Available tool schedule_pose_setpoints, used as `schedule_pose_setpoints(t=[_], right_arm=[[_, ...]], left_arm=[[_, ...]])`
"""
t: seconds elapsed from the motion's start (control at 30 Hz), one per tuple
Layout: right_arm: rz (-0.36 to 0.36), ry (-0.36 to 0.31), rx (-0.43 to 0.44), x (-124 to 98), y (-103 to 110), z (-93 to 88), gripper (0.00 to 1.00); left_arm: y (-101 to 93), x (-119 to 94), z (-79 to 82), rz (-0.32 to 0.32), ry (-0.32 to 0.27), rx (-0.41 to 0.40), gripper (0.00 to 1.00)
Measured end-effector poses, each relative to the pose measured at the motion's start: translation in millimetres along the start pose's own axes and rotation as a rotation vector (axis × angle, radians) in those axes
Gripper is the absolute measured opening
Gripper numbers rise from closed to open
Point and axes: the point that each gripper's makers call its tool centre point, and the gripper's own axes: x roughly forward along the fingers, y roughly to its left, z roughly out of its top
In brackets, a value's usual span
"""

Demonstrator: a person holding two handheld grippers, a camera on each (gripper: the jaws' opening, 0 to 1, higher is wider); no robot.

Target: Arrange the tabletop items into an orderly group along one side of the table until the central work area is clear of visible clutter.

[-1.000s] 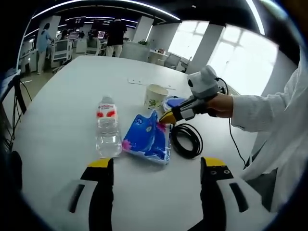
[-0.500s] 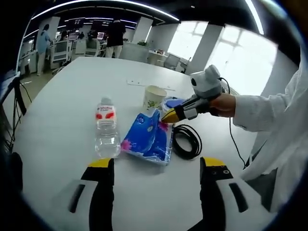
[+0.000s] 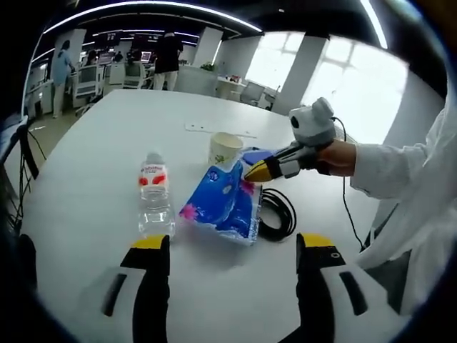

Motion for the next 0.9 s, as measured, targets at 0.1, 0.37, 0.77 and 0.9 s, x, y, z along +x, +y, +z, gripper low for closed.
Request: schedule_pose_setpoints(t=[0.1, 0.37, 0.77, 0.9], right_arm=[[-0.005, -0.022, 0.006, -7, 2, 5.1, 0.0], [-0.028, -0.066, 0.03, -20, 3, 11.6, 0.0], [-0.079, -0.139, 0.093, -45, -1, 18.4, 0.0], [-0.092, -0.17, 0.12, -54, -2, 19.3, 0.0]], left_arm=[[-1.2, 0, 4.2, 0.001, -0.007, 0.002, 0.73], [-5.3, 1, 14.9, -0.003, -0.027, 0.0, 0.7], [-10.6, 8, 30.7, -0.006, -0.044, -0.011, 0.6], [-18.7, 14, 35.5, -0.022, -0.038, 0.004, 0.57]])
